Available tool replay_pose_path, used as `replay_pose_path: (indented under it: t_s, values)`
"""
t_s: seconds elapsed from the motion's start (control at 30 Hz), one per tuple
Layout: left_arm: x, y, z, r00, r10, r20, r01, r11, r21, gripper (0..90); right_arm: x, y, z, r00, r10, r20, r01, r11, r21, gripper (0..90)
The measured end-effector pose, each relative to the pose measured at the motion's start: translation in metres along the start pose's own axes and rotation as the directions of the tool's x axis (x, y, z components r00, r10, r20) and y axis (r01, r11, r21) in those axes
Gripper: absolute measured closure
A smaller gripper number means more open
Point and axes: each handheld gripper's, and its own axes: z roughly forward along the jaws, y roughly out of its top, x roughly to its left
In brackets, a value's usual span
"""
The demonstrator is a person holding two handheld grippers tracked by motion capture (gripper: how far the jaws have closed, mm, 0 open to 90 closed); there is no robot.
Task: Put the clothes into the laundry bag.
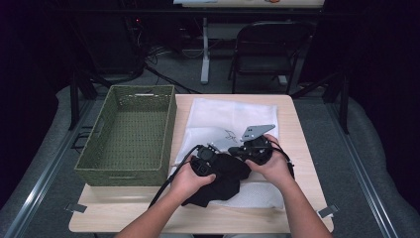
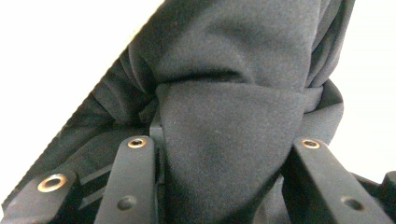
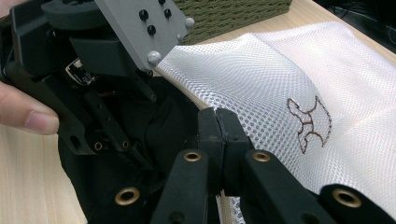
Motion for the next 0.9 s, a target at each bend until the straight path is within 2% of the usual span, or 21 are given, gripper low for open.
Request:
replay_pose_path:
  t_s: [0.2,0.27,0.47,0.7,0.77,0.9]
  values:
    - [0.0016,-0.0007,0.0047,0.9998,-0.018,0.009,0.018,0.9998,-0.010,53.3,-0.0009,-0.0008,-0.0003,1.0000,0.009,-0.001,-0.009,1.000,-0.003,90.0]
    - [0.0017,-0.0011,0.0051,0.9999,-0.011,0.004,0.011,0.9999,-0.012,50.5,-0.0006,-0.0010,0.0001,1.0000,0.008,0.000,-0.008,1.000,-0.002,89.9]
    - [-0.0020,-0.0019,0.0053,0.9987,0.020,-0.048,-0.021,0.9995,-0.023,41.4,-0.0005,-0.0024,0.0005,1.0000,0.009,-0.002,-0.009,1.000,-0.003,90.0]
    - [-0.0011,-0.0010,0.0066,0.9990,0.018,-0.041,-0.019,0.9997,-0.014,40.7,-0.0006,-0.0031,0.0003,0.9999,0.011,0.000,-0.011,1.000,-0.005,90.0]
    - [-0.0009,-0.0010,0.0068,0.9985,0.030,-0.047,-0.031,0.9994,-0.014,40.2,-0.0002,-0.0032,0.0004,0.9999,0.013,0.001,-0.013,1.000,-0.004,90.0]
    - [-0.0007,-0.0010,0.0074,0.9997,0.011,-0.022,-0.011,0.9999,-0.002,36.2,-0.0003,-0.0034,0.0003,0.9999,0.013,0.000,-0.013,1.000,-0.007,90.0]
